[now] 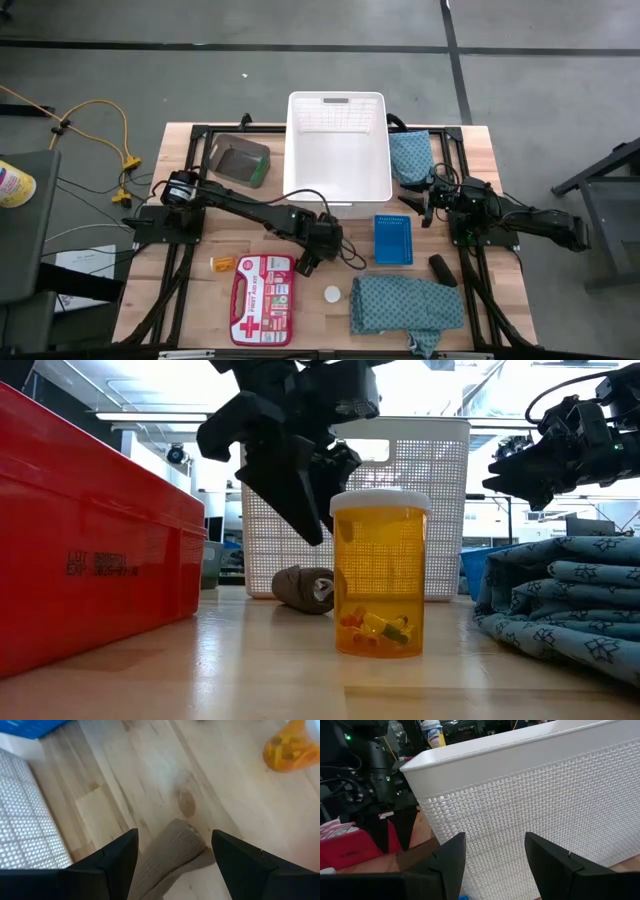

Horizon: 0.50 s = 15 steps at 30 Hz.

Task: Pick & place medical supplies in basket/bin
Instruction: Put the brown bandage into the black bin

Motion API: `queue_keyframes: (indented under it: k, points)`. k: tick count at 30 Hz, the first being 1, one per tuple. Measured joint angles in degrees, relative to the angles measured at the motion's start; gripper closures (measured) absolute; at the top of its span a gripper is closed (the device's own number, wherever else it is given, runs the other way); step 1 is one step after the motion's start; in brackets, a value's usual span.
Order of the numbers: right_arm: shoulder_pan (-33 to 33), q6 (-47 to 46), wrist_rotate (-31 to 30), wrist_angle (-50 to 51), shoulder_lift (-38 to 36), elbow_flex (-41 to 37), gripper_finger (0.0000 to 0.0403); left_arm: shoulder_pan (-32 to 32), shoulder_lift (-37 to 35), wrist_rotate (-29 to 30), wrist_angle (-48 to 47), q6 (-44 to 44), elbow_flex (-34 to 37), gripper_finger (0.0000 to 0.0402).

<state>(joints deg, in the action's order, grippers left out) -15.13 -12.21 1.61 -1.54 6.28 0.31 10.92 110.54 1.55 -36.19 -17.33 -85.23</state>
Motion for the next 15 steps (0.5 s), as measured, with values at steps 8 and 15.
queue_keyframes:
  k: [8,15]
  points:
    - [0.0,0.0,0.0,0.0,0.0,0.0,0.0211,-0.4,0.0,-0.6,-3.6,-1.4,-1.6,0.0159]
    - [0.0,0.0,0.0,0.0,0.0,0.0,0.0211,-0.4,2.3,-1.2,-5.6,-3.6,-4.4,0.0159]
